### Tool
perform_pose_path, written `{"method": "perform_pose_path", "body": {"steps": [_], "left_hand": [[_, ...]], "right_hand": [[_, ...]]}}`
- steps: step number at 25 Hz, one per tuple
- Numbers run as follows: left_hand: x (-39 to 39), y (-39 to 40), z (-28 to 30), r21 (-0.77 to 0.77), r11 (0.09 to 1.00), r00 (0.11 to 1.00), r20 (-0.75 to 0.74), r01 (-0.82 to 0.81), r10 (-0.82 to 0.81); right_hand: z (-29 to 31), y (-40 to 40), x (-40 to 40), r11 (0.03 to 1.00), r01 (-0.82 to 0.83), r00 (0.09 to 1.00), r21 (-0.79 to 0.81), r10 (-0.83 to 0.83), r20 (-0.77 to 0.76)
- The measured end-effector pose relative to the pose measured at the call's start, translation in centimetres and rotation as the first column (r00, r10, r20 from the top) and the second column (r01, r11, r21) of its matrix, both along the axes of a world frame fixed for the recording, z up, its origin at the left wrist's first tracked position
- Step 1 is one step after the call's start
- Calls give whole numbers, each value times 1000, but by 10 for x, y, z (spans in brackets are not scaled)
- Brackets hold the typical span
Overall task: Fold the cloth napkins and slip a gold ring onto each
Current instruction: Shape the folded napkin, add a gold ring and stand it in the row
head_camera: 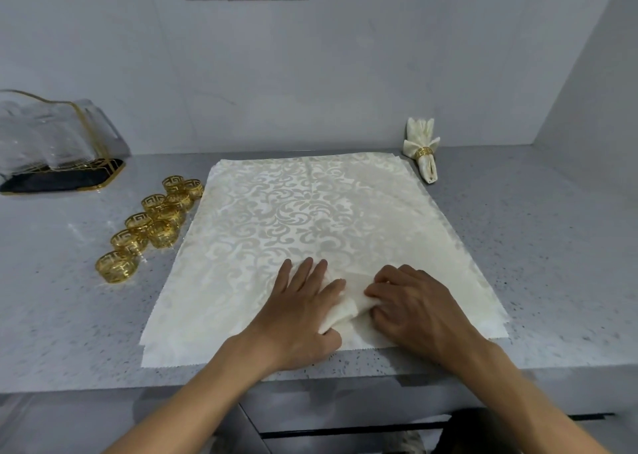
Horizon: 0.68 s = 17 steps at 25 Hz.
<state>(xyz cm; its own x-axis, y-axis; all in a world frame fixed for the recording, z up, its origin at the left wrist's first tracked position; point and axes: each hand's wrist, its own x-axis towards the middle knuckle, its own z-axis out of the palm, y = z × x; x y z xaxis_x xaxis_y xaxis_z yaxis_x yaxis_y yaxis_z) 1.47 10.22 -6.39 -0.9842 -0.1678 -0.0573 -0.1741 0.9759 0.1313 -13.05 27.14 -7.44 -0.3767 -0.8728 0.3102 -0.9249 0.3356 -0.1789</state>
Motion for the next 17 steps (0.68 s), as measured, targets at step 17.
{"method": "perform_pose_path", "body": {"steps": [17], "left_hand": [[-20,-40,17,832,460,826,-4,-311,564]], "right_hand": [[12,-7,-22,967,196,856,-162,-88,510]]}}
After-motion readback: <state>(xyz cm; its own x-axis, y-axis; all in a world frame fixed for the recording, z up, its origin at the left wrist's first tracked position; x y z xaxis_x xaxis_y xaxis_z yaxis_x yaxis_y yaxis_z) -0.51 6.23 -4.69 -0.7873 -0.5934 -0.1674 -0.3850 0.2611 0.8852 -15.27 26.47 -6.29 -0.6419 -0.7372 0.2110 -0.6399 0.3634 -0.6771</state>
